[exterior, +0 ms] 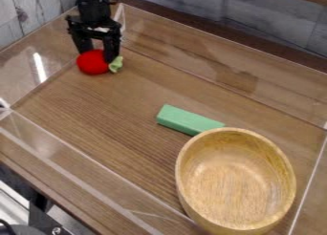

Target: Move the red fruit to the right

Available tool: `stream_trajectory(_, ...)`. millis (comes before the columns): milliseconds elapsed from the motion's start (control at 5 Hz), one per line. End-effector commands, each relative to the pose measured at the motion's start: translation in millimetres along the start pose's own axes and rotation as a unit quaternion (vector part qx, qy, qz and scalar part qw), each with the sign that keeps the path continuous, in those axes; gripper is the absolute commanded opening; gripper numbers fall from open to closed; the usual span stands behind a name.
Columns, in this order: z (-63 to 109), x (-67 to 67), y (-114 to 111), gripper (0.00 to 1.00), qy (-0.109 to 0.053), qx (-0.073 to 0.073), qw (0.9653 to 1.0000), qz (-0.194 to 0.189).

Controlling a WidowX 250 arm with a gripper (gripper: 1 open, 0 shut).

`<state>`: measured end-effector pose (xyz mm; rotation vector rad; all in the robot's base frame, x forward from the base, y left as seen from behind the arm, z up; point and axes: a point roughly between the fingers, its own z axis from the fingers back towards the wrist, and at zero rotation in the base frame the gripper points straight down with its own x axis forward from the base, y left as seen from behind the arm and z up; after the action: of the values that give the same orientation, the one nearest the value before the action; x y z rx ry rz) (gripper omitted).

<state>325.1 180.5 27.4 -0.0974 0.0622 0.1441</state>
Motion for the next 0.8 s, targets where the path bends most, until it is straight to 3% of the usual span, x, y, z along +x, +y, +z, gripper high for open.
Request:
stream_trajectory(0, 12.2, -2.6, -14.1, 1.00, -0.001, 0.007, 0.9992, -0.039)
stream_trajectory(400, 22.8, -4.0, -8.5, 1.00, 0.008, 0.013, 0.9981, -0.060)
stream_trajectory(600, 18.2, -3.6, -4.7, 1.00, 0.014, 0.017, 0.9962, -0.084)
